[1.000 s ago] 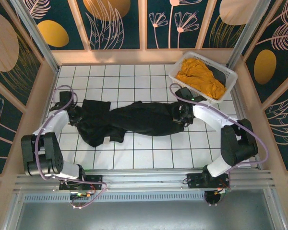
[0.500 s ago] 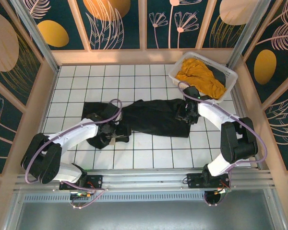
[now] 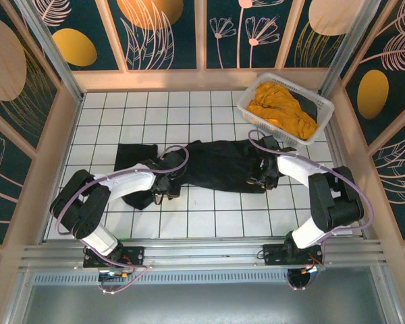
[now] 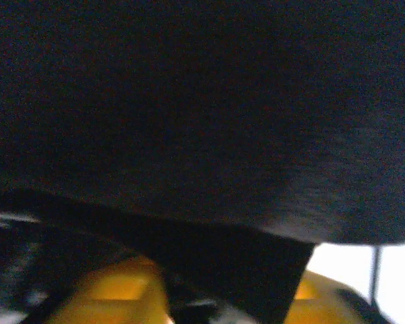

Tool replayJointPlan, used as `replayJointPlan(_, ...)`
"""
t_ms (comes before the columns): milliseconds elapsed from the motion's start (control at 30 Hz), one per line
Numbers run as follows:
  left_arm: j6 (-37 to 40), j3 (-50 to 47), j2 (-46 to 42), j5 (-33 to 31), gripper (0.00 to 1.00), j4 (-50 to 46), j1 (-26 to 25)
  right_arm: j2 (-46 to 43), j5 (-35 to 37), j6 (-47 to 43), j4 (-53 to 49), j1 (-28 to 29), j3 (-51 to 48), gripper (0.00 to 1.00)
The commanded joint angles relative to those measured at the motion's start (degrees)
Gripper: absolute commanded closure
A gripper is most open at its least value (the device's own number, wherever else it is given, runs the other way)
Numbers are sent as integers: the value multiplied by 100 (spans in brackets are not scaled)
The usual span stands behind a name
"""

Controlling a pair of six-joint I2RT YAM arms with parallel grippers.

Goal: Fold and stack the t-shirts

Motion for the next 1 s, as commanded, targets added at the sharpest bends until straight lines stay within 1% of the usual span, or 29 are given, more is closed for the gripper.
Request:
replayJointPlan(0,-303,-227,93,-941,100,-286,155,353,-189,81,307,120,280,92)
replayJointPlan(33,-422,-321,38,-917,100,-255,305,414,-95,74,350,141,480,100)
replayJointPlan(100,-634,-530,-240,-585,100,-57,700,599,49,-31,390,160,975,100)
replayJointPlan(167,-754,-676,-593,-303,100,198,1099,996,246,-210,287,161,1701,100)
replayJointPlan(233,-680,-562,-718,-222,100,264,1278,1549,403,-381,174,146,2428,100)
replayJointPlan(400,-414,119,-476,-192,100,223,1332,2956,781,-558,-124,-10,4399,100)
replayJointPlan(467,-365,405,-275,-186,100,251,1353,3397,937,-522,-200,-185,5084,100)
replayJointPlan(533,-323,647,-34,-143,100,266,1358,3728,948,-436,-307,-397,5635,100)
replayJointPlan(567,-292,921,98,-95,100,271,1358,3872,1039,-377,-377,-516,5883,100)
replayJointPlan(633,-263,1229,303,28,100,313,1358,4048,1191,-271,-474,-756,6204,100)
replayJointPlan(700,-241,1498,477,174,100,363,1358,4092,1257,-155,-482,-1016,6299,100)
replayJointPlan(800,-160,1832,777,470,100,460,1358,4075,1028,-87,-433,-1374,6300,100)
replayJointPlan(867,-101,1984,877,580,100,454,1358,4009,881,-254,-433,-1384,6338,100)
replayJointPlan(967,-45,2043,828,483,100,322,1356,3791,544,-467,-429,-1181,6270,100)
